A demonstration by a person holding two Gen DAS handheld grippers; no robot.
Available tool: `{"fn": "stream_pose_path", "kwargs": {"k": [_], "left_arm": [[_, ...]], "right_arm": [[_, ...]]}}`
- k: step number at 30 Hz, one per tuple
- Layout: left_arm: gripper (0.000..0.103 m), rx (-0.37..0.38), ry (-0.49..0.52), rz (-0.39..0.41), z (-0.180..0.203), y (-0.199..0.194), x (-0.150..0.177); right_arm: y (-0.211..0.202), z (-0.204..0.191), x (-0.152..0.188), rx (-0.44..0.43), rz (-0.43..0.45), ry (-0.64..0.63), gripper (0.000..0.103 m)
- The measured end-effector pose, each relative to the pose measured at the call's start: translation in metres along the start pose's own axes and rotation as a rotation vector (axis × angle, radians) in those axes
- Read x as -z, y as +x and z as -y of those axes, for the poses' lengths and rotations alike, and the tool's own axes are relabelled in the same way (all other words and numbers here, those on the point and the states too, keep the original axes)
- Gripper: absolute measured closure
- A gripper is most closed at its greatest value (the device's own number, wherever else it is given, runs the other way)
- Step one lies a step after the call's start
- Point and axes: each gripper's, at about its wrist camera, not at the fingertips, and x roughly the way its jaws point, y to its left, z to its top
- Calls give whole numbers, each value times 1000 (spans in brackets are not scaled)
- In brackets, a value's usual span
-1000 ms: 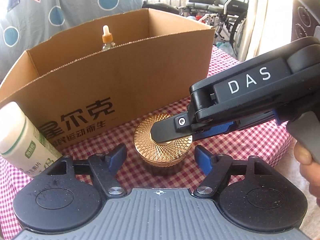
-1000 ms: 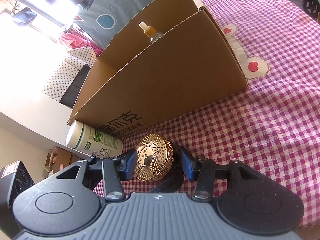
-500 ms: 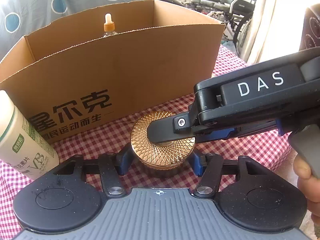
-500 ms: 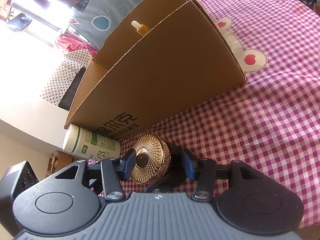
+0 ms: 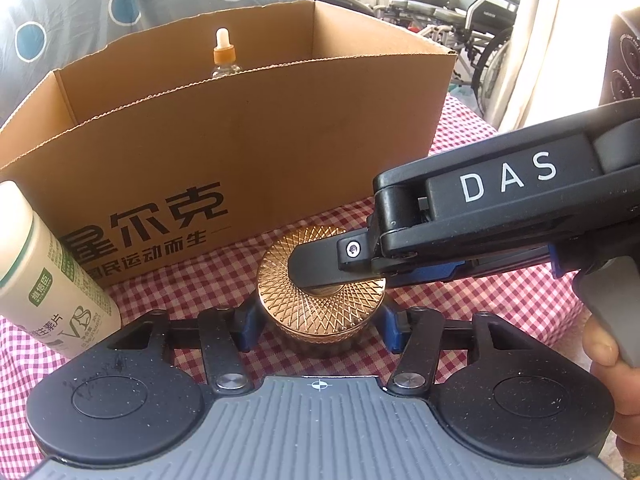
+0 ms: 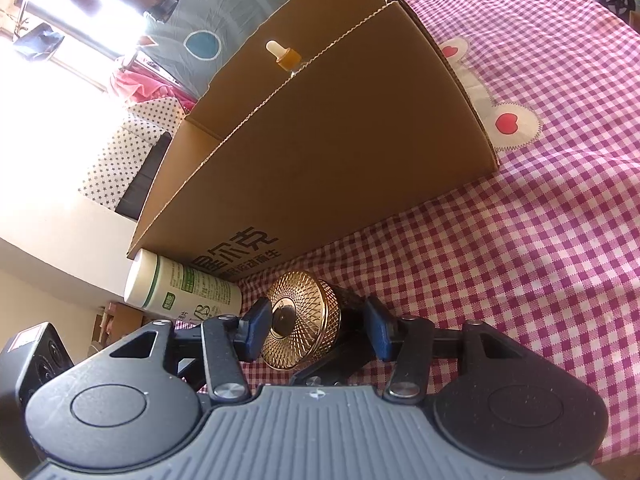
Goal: Organize rigid objects
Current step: 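Close the right gripper on the gold-lidded jar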
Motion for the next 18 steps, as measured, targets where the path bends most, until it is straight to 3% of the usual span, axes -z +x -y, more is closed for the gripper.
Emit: {"fn": "stream_pose_path", "kwargs": {"k": [18], "left_arm": [[48, -12, -15, 40, -2, -23, -2]], "right_arm": [[-13, -19, 4, -12, 30, -44, 49]]}}
